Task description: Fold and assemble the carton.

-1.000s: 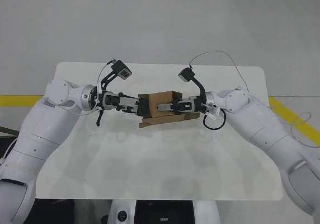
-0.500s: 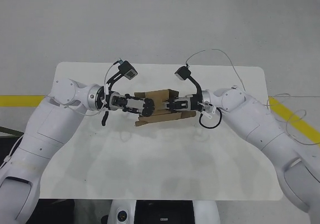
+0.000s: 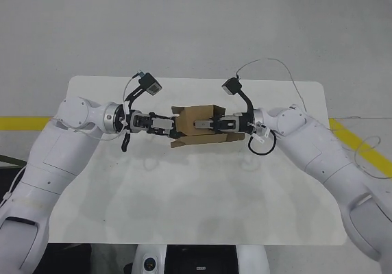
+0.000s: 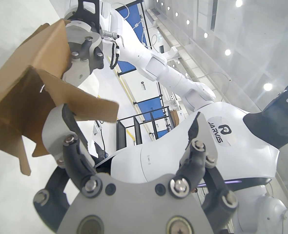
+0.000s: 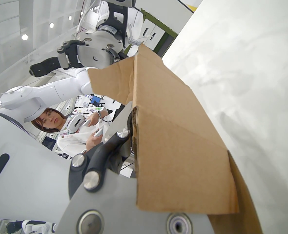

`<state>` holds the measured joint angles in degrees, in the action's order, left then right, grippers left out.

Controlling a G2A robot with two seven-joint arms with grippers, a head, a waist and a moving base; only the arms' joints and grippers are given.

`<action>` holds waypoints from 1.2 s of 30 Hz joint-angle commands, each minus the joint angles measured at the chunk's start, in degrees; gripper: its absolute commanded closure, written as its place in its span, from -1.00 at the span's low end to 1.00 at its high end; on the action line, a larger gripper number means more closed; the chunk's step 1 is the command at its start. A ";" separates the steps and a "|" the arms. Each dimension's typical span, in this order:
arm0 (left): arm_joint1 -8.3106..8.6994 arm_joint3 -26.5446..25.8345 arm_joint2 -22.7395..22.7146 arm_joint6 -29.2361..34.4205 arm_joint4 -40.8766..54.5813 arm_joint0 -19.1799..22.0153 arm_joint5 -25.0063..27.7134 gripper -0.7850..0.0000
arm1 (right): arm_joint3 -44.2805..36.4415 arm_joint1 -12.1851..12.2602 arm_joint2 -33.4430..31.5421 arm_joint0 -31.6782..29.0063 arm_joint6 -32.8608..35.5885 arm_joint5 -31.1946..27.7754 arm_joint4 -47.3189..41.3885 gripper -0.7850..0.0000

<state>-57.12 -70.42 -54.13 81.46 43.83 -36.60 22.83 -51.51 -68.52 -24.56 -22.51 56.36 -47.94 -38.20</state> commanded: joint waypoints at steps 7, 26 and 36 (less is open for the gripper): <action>-0.24 3.58 -1.02 -0.34 -0.99 0.60 0.33 -1.00 | -3.53 0.99 -0.52 -1.11 0.89 0.89 0.05 1.00; -1.20 4.92 -2.13 0.63 -0.24 1.28 -0.63 -1.00 | -6.55 0.86 1.31 -1.45 2.90 2.90 -1.33 1.00; -1.39 4.28 -2.91 1.22 -0.65 0.93 -1.22 -1.00 | -2.99 0.88 -0.47 -1.65 0.20 0.20 -2.90 1.00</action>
<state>-58.50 -65.89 -57.01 82.54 43.23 -35.56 21.75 -54.79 -67.57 -24.89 -24.17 56.81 -47.49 -41.11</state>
